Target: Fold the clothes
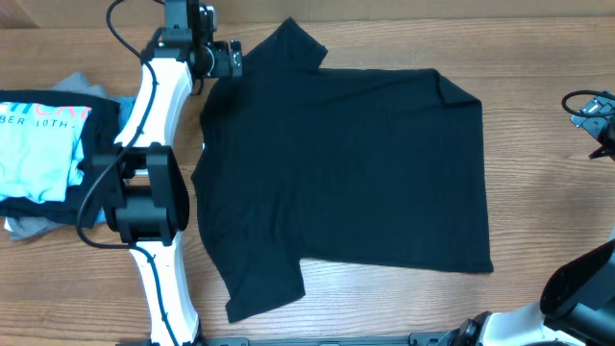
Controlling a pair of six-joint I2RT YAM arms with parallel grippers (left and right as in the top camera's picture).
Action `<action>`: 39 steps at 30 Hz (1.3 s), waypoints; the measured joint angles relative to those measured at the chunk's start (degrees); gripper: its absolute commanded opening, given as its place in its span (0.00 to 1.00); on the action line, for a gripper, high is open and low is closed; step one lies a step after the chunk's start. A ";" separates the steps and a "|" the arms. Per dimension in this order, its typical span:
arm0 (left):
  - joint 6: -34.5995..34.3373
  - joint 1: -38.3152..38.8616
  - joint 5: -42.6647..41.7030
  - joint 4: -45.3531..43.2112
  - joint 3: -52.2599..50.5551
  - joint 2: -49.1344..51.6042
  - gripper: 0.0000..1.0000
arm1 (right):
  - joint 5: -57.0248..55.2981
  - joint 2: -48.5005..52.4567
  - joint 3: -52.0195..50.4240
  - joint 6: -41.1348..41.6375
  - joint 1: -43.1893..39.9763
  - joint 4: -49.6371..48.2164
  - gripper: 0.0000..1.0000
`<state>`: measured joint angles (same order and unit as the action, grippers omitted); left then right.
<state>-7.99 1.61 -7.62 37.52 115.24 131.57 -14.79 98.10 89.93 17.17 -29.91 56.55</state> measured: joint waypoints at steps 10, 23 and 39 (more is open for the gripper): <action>-5.18 0.22 -5.22 8.07 2.19 -2.03 1.00 | 0.00 0.00 0.00 0.00 0.00 0.00 1.00; -5.51 0.22 -5.70 8.13 2.19 -2.03 1.00 | -0.02 0.00 0.00 0.00 0.00 -0.02 1.00; -5.62 0.22 -5.70 8.11 2.19 -2.03 1.00 | 13.81 0.00 0.00 0.42 0.00 -6.29 1.00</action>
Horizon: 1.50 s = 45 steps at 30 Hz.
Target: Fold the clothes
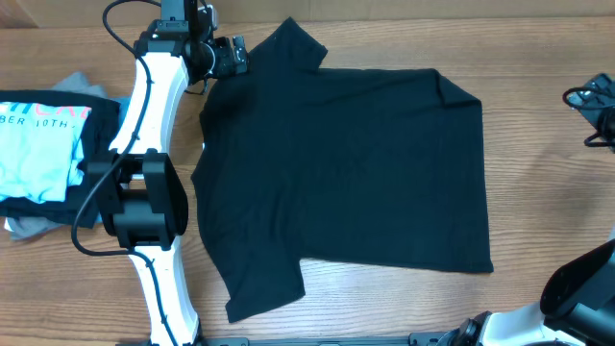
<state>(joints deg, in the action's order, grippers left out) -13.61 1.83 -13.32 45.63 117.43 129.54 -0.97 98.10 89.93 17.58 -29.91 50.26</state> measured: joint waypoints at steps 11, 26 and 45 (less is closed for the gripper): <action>0.00 0.00 -0.02 0.02 0.00 0.00 1.00 | 18.84 6.60 0.00 -19.32 15.63 -5.22 0.34; 0.00 0.00 -0.02 0.02 0.00 0.00 1.00 | 4.87 25.66 -0.02 -23.45 30.69 -24.15 0.04; 0.00 0.00 -0.02 0.02 0.00 0.00 1.00 | -4.55 31.56 -0.02 -23.63 27.26 -33.55 0.04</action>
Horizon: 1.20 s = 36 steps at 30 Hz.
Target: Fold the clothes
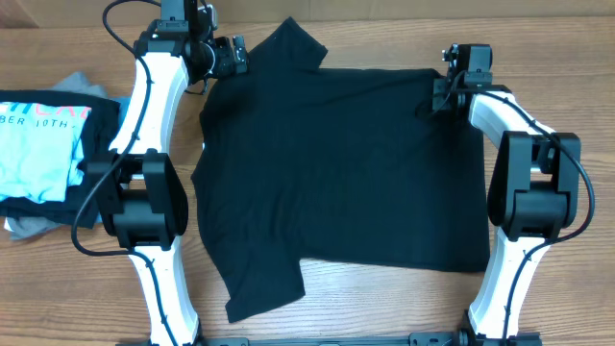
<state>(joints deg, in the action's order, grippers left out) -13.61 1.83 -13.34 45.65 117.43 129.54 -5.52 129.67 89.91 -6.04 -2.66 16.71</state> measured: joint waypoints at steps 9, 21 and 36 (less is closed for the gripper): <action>0.00 0.00 0.00 0.00 0.00 0.00 1.00 | -0.52 -0.26 0.00 -0.02 0.50 0.15 0.04; 0.02 0.00 0.00 0.00 0.00 0.00 1.00 | 9.97 -2.89 -0.02 0.00 1.79 3.37 0.04; 0.02 0.00 0.02 0.00 0.00 0.00 1.00 | 4.52 -0.63 0.02 -1.95 1.46 4.11 0.04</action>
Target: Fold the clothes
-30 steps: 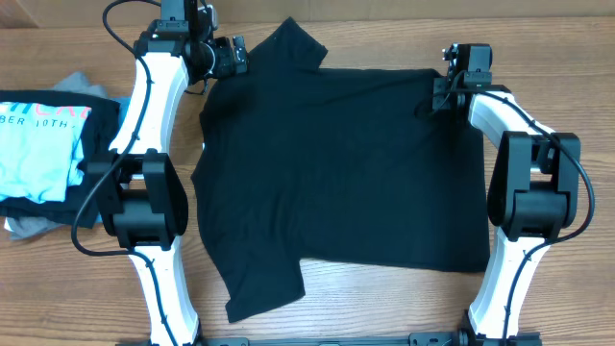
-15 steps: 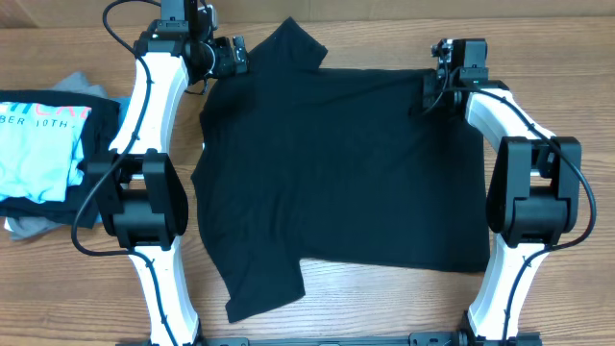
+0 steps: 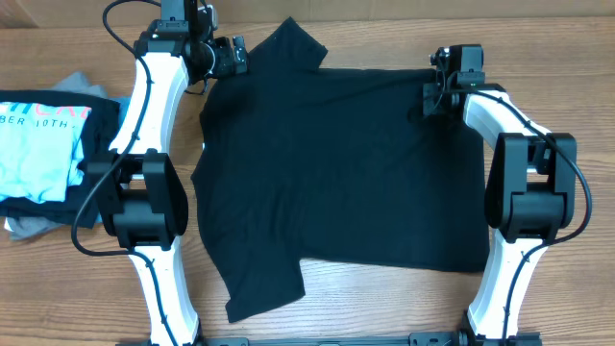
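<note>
A black T-shirt [image 3: 346,173] lies spread flat on the wooden table, its sleeves at the upper left and lower left and its hem to the right. My left gripper [image 3: 234,58] sits at the shirt's far left edge, beside the upper sleeve. Over the shirt's far right corner is my right gripper [image 3: 429,99], low on the cloth. Both sets of fingers are dark against the black fabric, so it is not visible whether they are open or shut.
A pile of folded clothes [image 3: 43,144], light blue on top with black and grey beneath, lies at the left edge. Both arm bases stand at the near edge, one beside each side of the shirt. Bare wood [image 3: 557,58] shows at the far right.
My right gripper has shifted a little to the left on the shirt's far right corner. The left gripper and the shirt look the same.
At first my left gripper was at the shirt's far left edge and the right gripper was away at the table's right edge. The left one shifted slightly. Later the right arm was over the shirt's far right corner, where it still is.
</note>
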Controlling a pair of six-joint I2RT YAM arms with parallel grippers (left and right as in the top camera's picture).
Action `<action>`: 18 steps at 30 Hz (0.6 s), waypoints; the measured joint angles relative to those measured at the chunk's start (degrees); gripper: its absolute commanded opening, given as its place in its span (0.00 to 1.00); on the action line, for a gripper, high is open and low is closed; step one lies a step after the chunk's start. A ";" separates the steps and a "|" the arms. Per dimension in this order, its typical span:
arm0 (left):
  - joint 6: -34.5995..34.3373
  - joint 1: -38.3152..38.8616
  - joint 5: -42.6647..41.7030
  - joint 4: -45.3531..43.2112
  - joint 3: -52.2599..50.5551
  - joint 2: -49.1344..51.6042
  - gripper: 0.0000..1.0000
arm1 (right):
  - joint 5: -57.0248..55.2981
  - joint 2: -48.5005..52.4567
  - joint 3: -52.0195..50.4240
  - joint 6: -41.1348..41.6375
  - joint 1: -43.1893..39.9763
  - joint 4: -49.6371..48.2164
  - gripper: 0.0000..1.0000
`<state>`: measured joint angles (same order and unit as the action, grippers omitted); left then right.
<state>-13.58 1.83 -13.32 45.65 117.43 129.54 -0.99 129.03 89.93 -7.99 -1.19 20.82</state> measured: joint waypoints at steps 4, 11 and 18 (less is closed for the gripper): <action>-0.02 0.00 0.00 0.00 0.00 0.00 1.00 | -1.42 0.02 0.00 -0.66 -0.92 -0.31 0.04; -0.02 0.00 -0.02 0.00 0.00 0.00 1.00 | -7.76 0.13 -0.04 -2.58 -3.54 -6.10 0.10; -0.02 0.00 0.00 0.00 0.00 0.00 1.00 | -15.39 0.15 0.00 -6.84 -5.18 -13.14 0.31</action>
<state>-13.61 1.83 -13.32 45.65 117.43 129.54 -16.38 129.19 89.93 -14.83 -6.37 7.68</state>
